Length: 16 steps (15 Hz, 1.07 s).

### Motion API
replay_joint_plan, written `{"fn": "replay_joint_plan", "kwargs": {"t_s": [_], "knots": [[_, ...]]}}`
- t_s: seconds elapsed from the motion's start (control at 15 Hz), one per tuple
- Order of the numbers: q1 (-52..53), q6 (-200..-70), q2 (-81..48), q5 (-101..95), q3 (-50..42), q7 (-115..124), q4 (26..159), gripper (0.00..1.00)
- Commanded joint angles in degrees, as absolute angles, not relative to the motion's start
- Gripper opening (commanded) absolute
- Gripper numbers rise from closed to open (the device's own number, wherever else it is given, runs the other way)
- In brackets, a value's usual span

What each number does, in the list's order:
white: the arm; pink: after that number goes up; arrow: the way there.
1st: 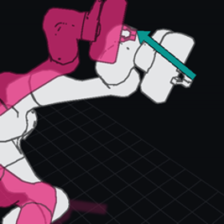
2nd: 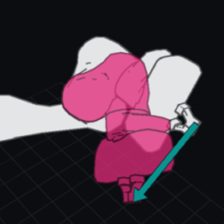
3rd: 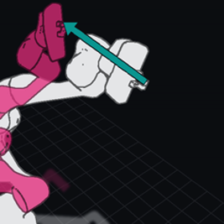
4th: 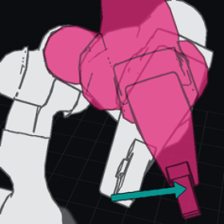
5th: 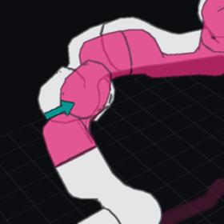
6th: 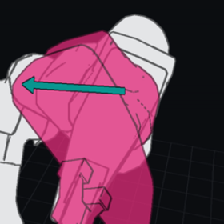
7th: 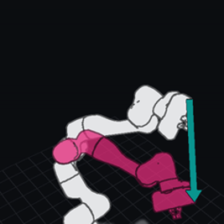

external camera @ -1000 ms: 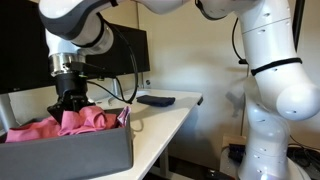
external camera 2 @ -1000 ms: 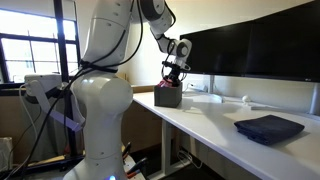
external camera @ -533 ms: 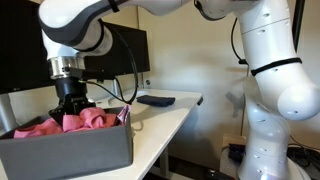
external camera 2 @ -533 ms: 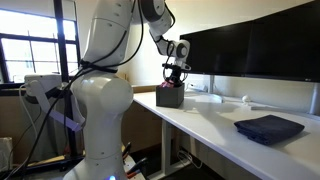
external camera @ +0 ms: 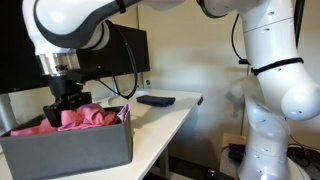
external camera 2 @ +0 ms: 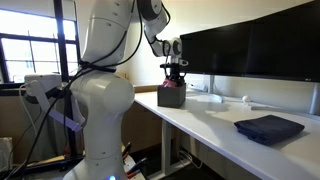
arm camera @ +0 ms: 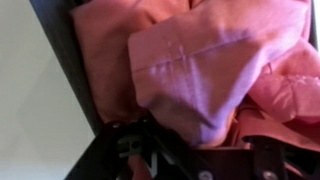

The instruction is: Put the clothes in the box

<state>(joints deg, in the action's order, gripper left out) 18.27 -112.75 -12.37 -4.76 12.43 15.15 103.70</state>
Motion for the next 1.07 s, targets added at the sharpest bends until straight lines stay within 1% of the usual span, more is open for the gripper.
{"fn": "replay_joint_plan", "kwargs": {"t_s": [0.0,0.53,1.0], "knots": [[18.8,-114.2,-9.2,-7.9,12.5,17.3,107.0,0.99],[19.1,-115.2,-5.5,-9.3,13.5,17.2,106.9,1.00],[18.2,-118.8,-0.8,-9.4,13.9,17.5,107.5,1.00]]}}
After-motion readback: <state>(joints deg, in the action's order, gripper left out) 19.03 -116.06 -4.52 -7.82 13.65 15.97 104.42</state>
